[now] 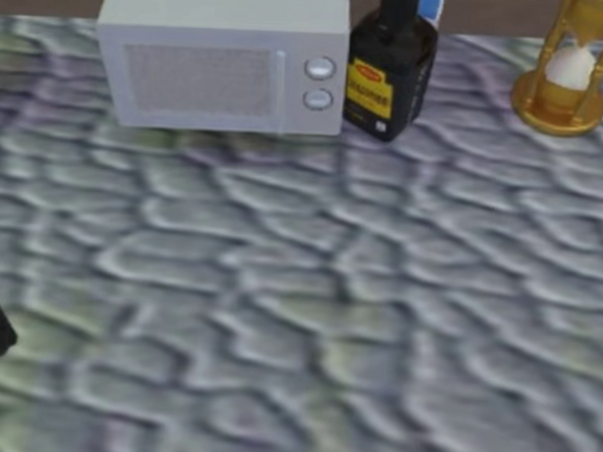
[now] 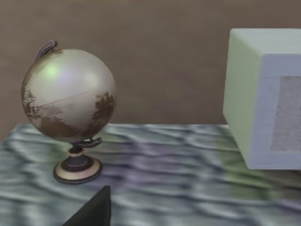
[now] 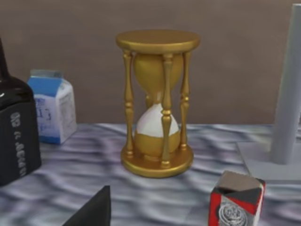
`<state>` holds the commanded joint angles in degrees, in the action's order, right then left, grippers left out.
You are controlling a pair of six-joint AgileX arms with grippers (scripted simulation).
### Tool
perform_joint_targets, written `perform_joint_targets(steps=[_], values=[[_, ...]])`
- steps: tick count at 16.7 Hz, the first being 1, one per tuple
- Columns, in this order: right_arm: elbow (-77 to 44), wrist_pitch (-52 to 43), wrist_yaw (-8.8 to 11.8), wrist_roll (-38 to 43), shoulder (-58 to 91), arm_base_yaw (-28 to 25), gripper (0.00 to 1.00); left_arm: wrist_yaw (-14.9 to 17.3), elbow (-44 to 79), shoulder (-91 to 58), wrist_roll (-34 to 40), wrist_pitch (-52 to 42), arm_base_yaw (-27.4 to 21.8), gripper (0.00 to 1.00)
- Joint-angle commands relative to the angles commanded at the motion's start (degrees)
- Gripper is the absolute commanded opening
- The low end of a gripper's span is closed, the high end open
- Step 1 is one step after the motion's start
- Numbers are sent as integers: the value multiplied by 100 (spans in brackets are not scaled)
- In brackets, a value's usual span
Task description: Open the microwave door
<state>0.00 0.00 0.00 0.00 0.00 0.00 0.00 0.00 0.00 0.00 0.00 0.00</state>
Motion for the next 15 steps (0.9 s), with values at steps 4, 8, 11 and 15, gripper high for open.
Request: perform_joint_targets(steps=[4,8,11,15], values=[[0,0,0,0,0,0,100,-30,165,-173,47,-125,-60,100],[0,0,0,0,0,0,100,-190,1190,-1234,309,-835,-399,100],[0,0,0,0,0,0,100,-389,2555,-2630,639,-1632,-776,100],[0,0,0,0,0,0,100,-694,5005,-4968,1209,-2806,-1381,100]])
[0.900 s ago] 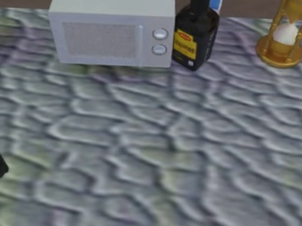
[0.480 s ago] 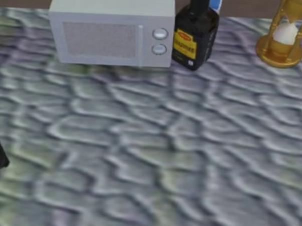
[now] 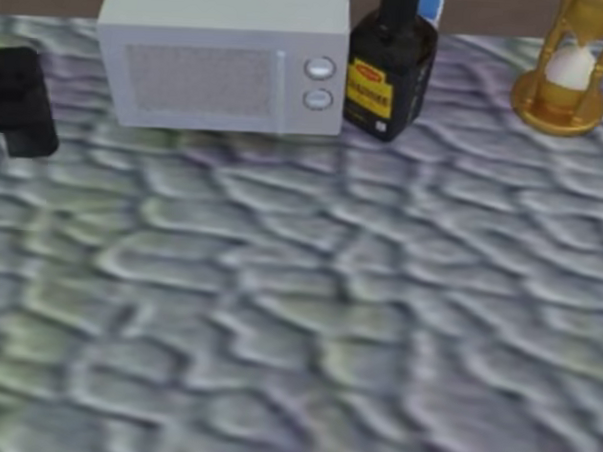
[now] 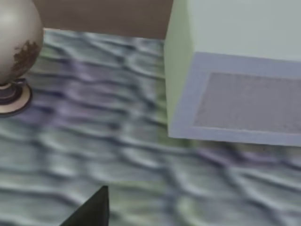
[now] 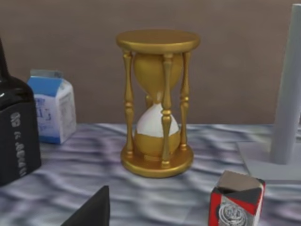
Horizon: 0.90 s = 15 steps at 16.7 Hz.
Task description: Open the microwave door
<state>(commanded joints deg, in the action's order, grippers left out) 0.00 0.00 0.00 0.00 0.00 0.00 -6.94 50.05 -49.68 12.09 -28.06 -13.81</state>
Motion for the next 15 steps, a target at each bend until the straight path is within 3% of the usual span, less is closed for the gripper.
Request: perform_joint_targets(steps=[8,15], values=[[0,0,0,0,0,0,100,-568,4943,-4505,1151,-2281,-1205,100],[0,0,0,0,0,0,100,-900,7400,-7067,1749,-3729,-1904,100]])
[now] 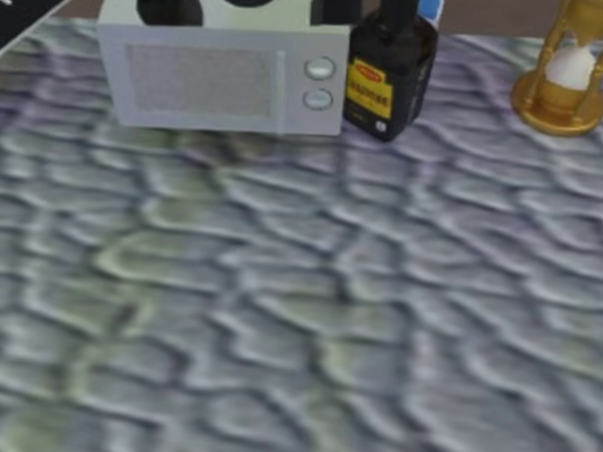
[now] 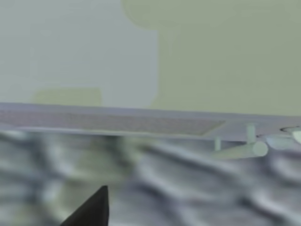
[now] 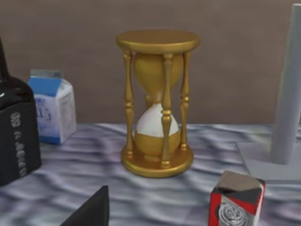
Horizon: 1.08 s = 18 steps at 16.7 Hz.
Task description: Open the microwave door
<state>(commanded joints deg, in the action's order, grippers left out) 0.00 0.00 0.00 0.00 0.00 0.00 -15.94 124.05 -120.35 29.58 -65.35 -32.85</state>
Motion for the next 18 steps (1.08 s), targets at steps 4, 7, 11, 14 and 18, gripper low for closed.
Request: perform_joint_targets(steps=[4,7,11,14,18], values=[[0,0,0,0,0,0,100,-57,362,-377,88,-231,-95,100],[0,0,0,0,0,0,100,-57,362,-377,88,-231,-95,100],[0,0,0,0,0,0,100,-23,231,-490,18,16,-23,100],[0,0,0,0,0,0,100,34,-30,-778,-96,646,97,100],[0,0,0,0,0,0,100,76,-215,-1001,-180,1044,186,100]])
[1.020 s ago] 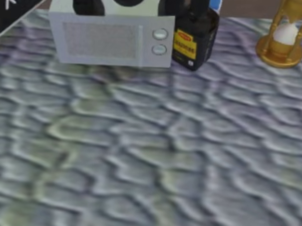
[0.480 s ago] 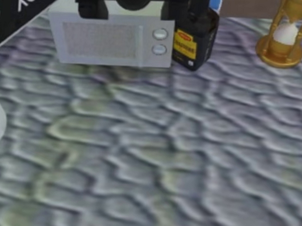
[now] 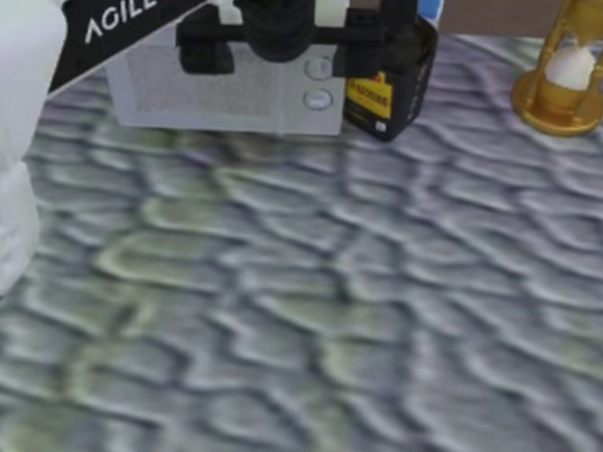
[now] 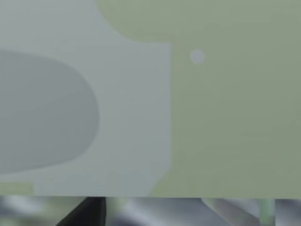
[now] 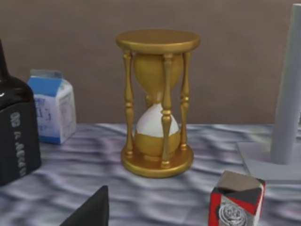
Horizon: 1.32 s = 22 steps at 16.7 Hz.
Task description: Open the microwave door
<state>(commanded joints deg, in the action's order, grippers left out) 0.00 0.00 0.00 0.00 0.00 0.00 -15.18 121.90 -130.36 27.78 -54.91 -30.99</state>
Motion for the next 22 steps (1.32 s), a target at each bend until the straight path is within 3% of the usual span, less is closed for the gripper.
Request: perform_joint_targets(steps=[3,16,22], values=[[0,0,0,0,0,0,100,0,0,0,0,0,0,100],[0,0,0,0,0,0,100,0,0,0,0,0,0,2],[0,0,0,0,0,0,100,0,0,0,0,0,0,0]])
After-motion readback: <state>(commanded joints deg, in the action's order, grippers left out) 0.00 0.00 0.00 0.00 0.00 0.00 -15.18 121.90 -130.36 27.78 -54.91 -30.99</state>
